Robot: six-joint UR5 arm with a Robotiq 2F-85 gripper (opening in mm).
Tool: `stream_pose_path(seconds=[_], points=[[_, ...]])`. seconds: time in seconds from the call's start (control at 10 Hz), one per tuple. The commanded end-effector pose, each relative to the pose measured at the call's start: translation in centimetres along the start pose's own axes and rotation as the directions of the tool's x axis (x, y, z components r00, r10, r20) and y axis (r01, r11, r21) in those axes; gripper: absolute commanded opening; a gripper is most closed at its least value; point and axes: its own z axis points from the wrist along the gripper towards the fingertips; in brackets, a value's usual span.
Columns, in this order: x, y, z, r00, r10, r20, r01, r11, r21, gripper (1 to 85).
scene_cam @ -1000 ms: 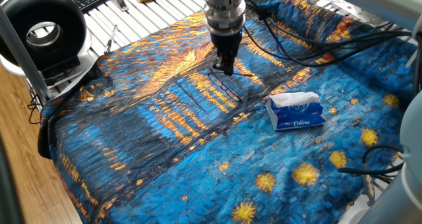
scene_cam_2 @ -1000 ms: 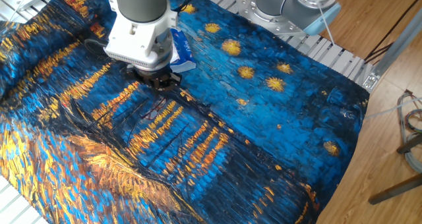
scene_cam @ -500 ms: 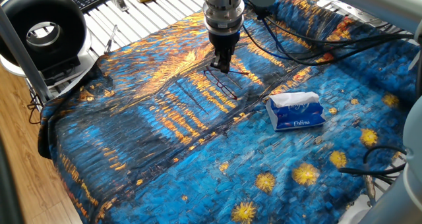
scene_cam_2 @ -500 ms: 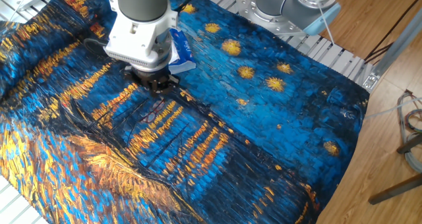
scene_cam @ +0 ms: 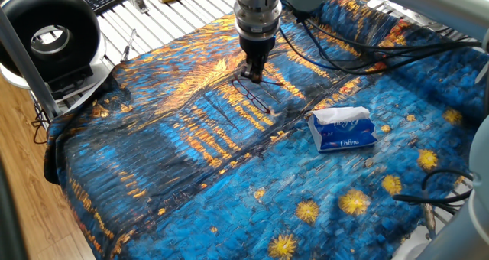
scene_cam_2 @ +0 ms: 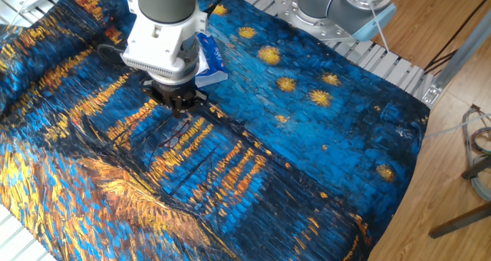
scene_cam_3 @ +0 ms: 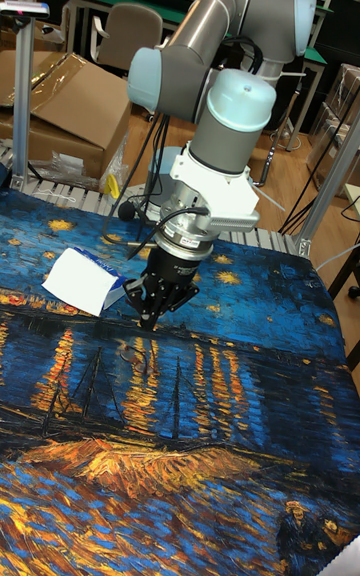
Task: Unfold the leg of the glasses (with one hand)
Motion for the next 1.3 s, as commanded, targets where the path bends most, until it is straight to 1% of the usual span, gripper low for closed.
stream_pose_path(seconds=[0.0, 0.2, 0.5, 0.7, 0.9, 1.1, 1.2], points=[[-0.67, 0.04, -0.1, 1.0, 0.0, 0.027, 0.0, 1.0, -0.006, 1.0], [-0.7, -0.06, -0.1, 1.0, 0.0, 0.028, 0.0, 1.0, -0.002, 1.0], [-0.47, -0.08, -0.1, 1.0, 0.0, 0.019, 0.0, 1.0, -0.001, 1.0], [-0.53, -0.42, -0.1, 1.0, 0.0, 0.021, -0.001, 1.0, 0.012, 1.0], [-0.56, 0.09, -0.1, 1.0, 0.005, 0.022, -0.005, 1.0, -0.008, 1.0], [-0.07, 0.37, -0.1, 1.0, 0.006, 0.004, -0.006, 1.0, -0.018, 1.0], [-0.04, 0.48, -0.1, 1.0, 0.011, 0.002, -0.011, 1.0, -0.023, 1.0]])
